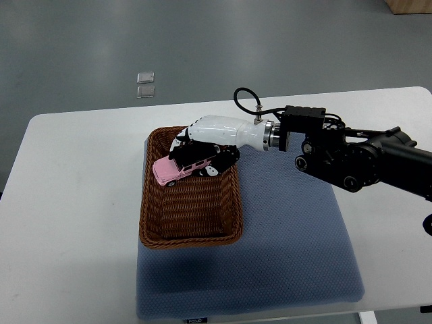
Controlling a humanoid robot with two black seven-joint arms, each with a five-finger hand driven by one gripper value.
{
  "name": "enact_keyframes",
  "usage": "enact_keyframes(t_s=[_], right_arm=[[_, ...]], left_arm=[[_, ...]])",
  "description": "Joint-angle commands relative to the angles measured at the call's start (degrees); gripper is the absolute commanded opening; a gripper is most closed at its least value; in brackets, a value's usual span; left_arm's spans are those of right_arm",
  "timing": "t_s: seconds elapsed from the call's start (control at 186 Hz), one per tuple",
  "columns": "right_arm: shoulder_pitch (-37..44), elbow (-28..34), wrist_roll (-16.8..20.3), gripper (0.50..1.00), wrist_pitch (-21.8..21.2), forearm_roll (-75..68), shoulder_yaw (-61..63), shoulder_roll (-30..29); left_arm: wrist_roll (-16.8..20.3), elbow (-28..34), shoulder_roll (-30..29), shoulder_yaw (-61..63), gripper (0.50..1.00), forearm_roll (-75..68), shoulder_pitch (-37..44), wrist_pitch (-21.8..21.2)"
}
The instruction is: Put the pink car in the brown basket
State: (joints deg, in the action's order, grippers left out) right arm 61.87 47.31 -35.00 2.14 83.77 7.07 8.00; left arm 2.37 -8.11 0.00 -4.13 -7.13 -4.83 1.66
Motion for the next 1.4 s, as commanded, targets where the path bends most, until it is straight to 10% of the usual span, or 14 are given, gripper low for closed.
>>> enact_keyframes(t_s=[0.0,0.313,0.458,0.55,1.132,1.396], right_arm=[[-0.61,-1.87,0.00,0.500,0.23,0.08,-1.71,-1.58],[-1.93,-4.68,0.00,0.500,0.76,0.08,-2.41,-2.81],[-1.93,-4.59,0.00,0.852,2.16,-0.01,-2.41,-2.81],[-1.93,-4.51,0.00,0.893,2.25,-0.19,-2.23,-2.90],[-4.74,-3.98,0.00,0.897,1.37,-25.59,14.38,1.50],[-9.05,-4.07,8.63,0.897,-0.21,-51.52,18.77,8.00]], left_arm=[[0.00,0.03,0.00,0.00,1.000,-0.08,0.00,0.01],[0.00,-0.15,0.00,0.09,1.000,-0.08,0.00,0.01],[0.00,-0.24,0.00,0.09,1.000,-0.08,0.00,0.01],[0.00,-0.32,0.00,0.09,1.000,-0.08,0.00,0.01],[0.00,-0.41,0.00,0.18,1.000,-0.08,0.00,0.01],[0.00,-0.50,0.00,0.09,1.000,-0.08,0.00,0.01]])
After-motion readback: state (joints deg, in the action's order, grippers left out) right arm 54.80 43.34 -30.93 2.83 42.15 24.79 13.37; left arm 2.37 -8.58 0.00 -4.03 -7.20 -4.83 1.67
